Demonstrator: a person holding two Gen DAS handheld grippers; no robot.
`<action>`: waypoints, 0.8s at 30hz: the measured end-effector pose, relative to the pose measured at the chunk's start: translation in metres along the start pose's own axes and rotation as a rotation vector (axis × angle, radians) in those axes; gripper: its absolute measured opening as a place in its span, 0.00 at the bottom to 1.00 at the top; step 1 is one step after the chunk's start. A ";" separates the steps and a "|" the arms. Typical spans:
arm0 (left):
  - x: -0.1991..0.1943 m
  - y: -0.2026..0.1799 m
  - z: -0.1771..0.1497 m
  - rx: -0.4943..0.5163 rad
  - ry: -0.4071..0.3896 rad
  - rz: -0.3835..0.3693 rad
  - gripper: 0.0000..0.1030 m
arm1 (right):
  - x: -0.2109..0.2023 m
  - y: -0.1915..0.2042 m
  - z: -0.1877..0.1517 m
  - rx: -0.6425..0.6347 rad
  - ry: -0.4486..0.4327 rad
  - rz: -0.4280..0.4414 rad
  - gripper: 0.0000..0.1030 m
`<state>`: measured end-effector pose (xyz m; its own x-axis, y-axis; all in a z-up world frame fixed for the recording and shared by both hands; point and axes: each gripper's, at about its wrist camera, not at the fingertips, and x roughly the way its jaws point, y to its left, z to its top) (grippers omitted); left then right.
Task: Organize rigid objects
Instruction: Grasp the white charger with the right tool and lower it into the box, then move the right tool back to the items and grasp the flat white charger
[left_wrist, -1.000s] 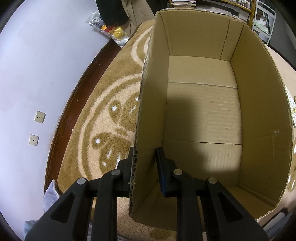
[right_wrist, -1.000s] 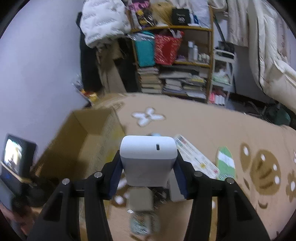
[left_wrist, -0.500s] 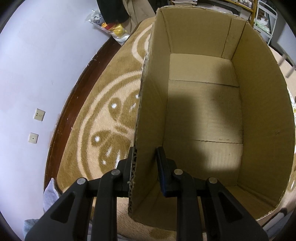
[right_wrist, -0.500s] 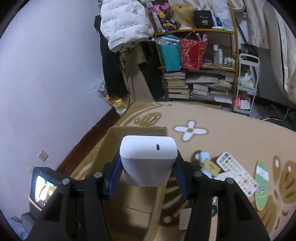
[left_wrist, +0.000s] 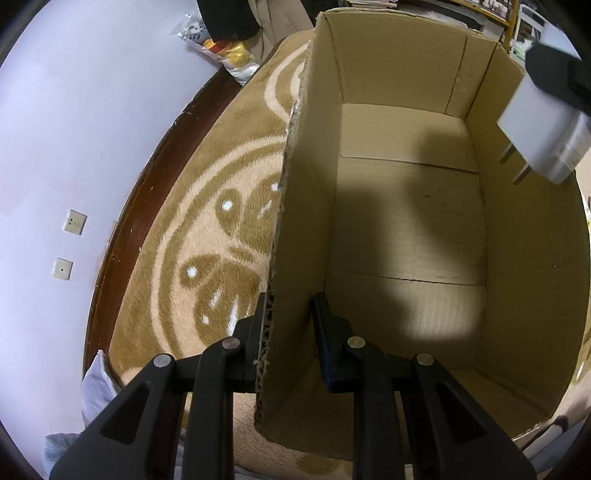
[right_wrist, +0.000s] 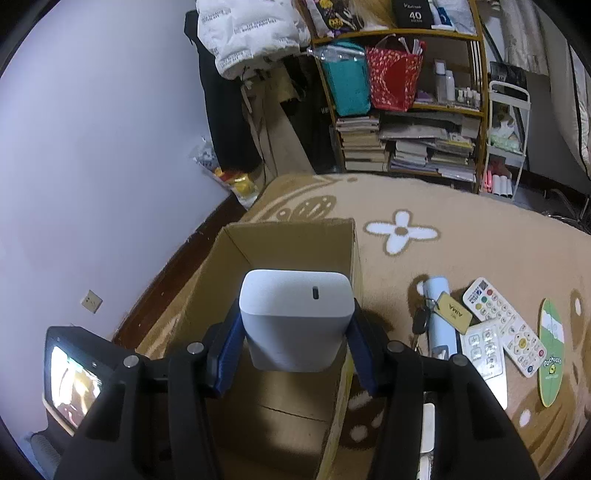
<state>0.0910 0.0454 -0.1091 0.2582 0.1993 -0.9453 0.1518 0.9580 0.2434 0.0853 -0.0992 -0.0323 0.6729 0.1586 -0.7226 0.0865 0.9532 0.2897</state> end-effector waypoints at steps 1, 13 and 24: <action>0.000 0.001 0.000 -0.003 0.003 -0.003 0.20 | 0.001 0.000 -0.001 -0.003 0.006 -0.006 0.54; -0.001 0.003 0.000 -0.016 -0.003 0.002 0.19 | -0.033 -0.011 -0.003 -0.001 -0.069 -0.023 0.78; -0.007 0.000 0.000 -0.010 -0.018 0.015 0.20 | -0.067 -0.048 -0.019 0.066 -0.107 -0.118 1.00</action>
<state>0.0888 0.0443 -0.1026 0.2779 0.2097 -0.9374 0.1380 0.9571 0.2549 0.0220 -0.1511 -0.0093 0.7292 0.0152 -0.6841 0.2151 0.9440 0.2503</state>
